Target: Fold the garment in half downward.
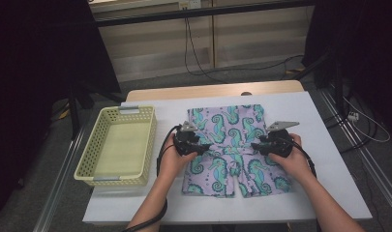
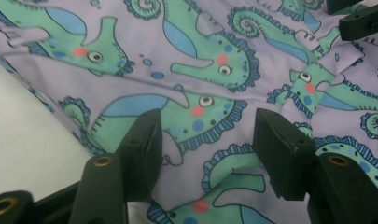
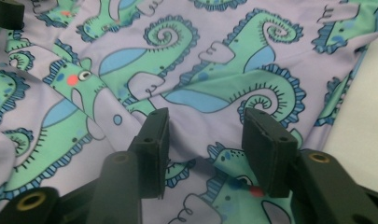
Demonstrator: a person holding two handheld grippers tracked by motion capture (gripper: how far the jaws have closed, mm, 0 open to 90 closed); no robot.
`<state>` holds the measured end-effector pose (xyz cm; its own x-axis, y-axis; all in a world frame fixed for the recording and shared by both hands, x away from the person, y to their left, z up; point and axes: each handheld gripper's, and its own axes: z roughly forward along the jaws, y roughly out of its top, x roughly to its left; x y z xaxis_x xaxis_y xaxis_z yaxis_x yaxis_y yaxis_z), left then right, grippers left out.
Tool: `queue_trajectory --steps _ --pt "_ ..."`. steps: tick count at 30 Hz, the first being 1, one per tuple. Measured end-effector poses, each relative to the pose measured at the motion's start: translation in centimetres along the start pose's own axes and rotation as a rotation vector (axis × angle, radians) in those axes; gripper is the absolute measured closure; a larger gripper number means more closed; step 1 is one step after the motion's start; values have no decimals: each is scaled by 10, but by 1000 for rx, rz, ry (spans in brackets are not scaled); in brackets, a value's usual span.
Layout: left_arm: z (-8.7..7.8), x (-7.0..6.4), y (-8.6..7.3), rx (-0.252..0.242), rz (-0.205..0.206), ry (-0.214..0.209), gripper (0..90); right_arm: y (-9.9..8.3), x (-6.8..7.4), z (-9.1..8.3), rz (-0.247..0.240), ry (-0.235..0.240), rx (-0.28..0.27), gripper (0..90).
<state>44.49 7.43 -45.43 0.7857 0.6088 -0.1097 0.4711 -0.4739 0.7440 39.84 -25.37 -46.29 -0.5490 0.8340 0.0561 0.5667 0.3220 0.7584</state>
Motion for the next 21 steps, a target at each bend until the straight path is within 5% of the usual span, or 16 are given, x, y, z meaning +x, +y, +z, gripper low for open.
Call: queue_trajectory --steps 4,16,21 --pt "0 -3 -2 21 -24 -3 504 -2 3 -1 0 3 6 599" --pt "2 -8 -4 52 19 33 604 -1 -3 -13 3 -13 -5 558" --pt "2 -8 -4 57 22 31 632 1 3 -9 -21 30 -21 556"
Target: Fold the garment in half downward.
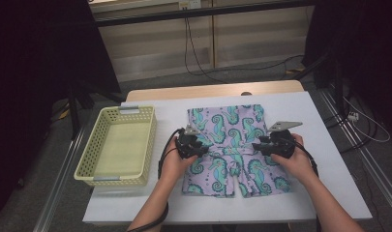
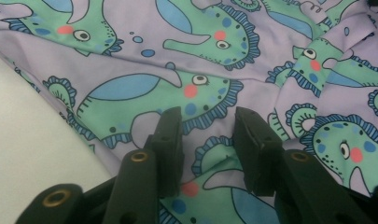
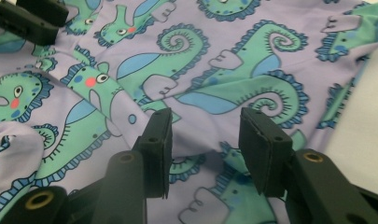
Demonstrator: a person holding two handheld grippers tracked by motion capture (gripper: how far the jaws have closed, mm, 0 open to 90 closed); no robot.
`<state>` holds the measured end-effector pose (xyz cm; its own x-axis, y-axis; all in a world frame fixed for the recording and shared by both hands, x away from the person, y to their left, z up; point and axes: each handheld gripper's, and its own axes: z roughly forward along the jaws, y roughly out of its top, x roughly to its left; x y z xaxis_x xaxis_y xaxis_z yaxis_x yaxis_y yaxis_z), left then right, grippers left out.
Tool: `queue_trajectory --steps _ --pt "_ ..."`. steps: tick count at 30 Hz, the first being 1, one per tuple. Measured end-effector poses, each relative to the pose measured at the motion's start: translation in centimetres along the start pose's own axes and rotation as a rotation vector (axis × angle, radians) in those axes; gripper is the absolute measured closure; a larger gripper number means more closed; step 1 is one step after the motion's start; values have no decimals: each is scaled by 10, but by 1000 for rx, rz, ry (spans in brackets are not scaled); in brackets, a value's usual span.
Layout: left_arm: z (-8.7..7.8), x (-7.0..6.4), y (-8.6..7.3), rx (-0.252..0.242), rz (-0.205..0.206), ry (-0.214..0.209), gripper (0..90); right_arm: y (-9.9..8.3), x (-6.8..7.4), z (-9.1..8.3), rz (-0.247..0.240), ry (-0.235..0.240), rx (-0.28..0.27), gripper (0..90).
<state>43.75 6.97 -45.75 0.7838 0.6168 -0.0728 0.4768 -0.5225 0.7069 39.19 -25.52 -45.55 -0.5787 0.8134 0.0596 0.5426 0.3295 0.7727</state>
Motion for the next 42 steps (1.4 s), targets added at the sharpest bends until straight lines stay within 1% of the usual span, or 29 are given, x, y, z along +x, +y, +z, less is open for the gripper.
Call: queue_trajectory --steps 1,3,4,5,6,7,8,11,14,16,20,22,23,26,28,29,31,32,35,38,42 --pt "0 -1 0 2 3 6 641 0 2 2 -7 1 13 566" --pt "0 -3 0 10 10 11 662 -2 6 8 -35 -2 59 581" --pt "0 -3 0 10 10 11 670 -2 6 8 -35 -2 59 581" --pt "-1 -3 1 13 21 13 682 -1 7 10 -38 4 57 627" --pt "-1 -4 0 11 22 12 704 -1 8 10 -47 3 59 654" --pt "0 -4 0 10 14 4 725 -1 9 10 -55 6 57 684" --pt "0 -5 0 10 14 4 741 -1 11 10 -61 8 57 714" --pt "0 -6 1 16 14 1 783 -2 10 10 -44 31 52 780" --pt "0 -7 1 20 7 -6 823 -4 6 11 2 49 35 821" --pt "0 -8 2 26 11 -1 851 -4 5 11 18 57 32 833" --pt "-1 -10 4 42 13 7 874 -4 5 9 9 53 30 853" --pt "-3 -9 6 33 5 8 875 -2 5 6 5 52 22 858" --pt "-5 -9 7 28 5 4 876 -2 5 5 9 55 18 860" --pt "-13 -10 12 13 -19 -15 886 -1 5 0 16 57 7 863" --pt "-17 -10 13 11 -20 -23 887 -1 5 -2 18 64 1 864" --pt "-17 -11 14 11 -12 -25 887 -1 5 -4 22 64 -1 863" --pt "-18 -12 14 12 -10 -34 888 -1 5 -7 26 71 -9 863" --pt "-18 -12 14 12 -10 -34 888 0 6 -8 19 71 -13 863" --pt "-21 -10 14 6 -19 -52 888 1 8 -12 9 73 -17 863" --pt "-26 -9 14 -1 -28 -65 889 1 8 -14 15 81 -24 863" --pt "-31 -8 15 -5 -26 -75 890 2 11 -17 10 90 -26 864"
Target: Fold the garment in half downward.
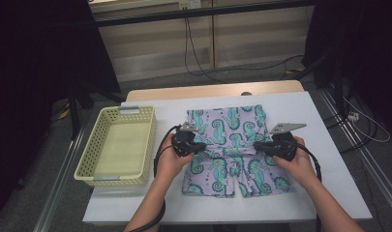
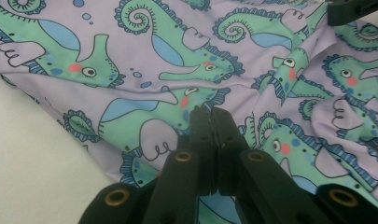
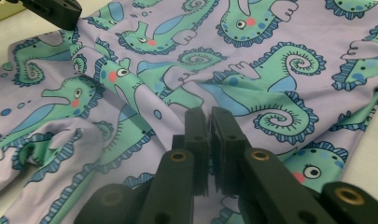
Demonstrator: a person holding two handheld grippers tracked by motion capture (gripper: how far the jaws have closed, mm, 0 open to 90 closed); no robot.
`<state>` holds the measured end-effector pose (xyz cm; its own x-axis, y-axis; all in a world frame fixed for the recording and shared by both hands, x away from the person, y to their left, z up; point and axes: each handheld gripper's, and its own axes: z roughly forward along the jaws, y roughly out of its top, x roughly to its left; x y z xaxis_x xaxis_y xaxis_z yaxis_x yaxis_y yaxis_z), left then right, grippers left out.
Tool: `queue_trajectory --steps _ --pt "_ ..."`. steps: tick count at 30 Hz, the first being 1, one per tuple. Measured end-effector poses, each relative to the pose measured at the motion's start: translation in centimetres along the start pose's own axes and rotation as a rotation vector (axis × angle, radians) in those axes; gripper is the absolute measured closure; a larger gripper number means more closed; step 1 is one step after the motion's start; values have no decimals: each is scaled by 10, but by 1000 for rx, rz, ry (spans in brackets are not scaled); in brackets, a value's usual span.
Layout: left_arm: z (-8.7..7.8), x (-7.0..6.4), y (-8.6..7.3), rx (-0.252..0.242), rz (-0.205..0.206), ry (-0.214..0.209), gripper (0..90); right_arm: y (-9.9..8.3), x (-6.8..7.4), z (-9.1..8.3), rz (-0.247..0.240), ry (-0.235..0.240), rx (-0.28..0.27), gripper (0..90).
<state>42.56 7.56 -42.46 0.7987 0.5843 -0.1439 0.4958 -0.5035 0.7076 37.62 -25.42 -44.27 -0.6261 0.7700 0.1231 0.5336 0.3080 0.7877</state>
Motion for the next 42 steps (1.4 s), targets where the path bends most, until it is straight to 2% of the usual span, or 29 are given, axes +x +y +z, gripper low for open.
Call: queue_trajectory --steps 11,18,42 --pt "-5 -3 -1 -2 -9 -23 889 -2 4 -6 -14 17 -6 865" --pt "-5 -6 -2 17 -15 -40 890 -3 8 -12 -19 26 -12 865" --pt "-18 -11 -2 12 9 -56 891 -3 16 -23 -28 63 -25 867"
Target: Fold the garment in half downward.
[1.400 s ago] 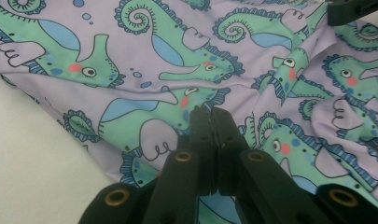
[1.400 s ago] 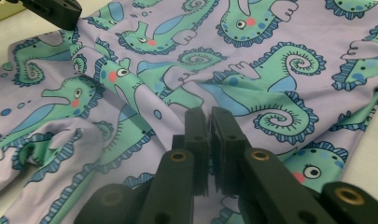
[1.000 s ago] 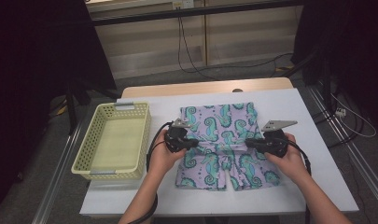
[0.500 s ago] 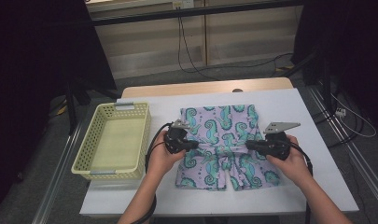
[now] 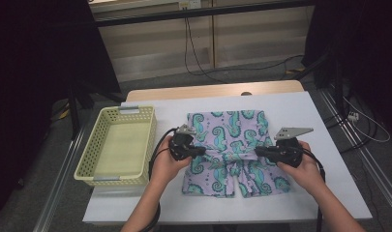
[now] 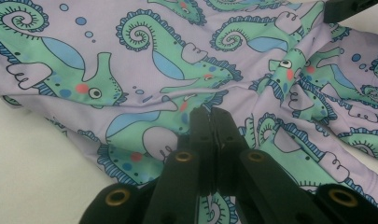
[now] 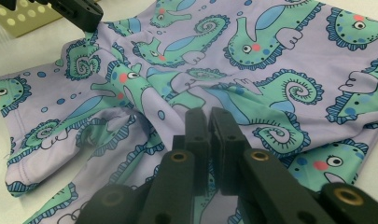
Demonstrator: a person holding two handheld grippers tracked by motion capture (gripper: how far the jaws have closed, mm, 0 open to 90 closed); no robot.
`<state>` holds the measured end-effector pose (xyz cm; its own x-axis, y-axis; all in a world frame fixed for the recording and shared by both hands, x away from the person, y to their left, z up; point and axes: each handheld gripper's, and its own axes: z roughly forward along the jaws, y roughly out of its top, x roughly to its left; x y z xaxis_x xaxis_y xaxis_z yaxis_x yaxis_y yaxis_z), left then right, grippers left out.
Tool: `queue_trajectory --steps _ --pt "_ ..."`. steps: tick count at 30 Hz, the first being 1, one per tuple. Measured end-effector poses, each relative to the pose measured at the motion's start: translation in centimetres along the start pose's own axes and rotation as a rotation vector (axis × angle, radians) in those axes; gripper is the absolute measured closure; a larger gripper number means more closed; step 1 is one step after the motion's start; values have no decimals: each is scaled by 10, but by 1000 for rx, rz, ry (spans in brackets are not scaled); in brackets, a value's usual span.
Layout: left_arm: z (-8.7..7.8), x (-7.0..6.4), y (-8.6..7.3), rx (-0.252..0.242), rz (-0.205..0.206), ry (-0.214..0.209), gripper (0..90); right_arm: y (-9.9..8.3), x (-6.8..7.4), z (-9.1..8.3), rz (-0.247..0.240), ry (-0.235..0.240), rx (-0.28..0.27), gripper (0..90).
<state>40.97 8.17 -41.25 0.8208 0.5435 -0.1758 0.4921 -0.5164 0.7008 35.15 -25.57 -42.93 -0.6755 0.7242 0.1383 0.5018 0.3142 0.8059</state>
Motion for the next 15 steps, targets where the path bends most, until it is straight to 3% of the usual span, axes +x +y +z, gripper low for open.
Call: queue_trajectory --steps 15 --pt "-4 -1 -3 -6 6 -8 891 1 5 -4 -9 14 3 867"
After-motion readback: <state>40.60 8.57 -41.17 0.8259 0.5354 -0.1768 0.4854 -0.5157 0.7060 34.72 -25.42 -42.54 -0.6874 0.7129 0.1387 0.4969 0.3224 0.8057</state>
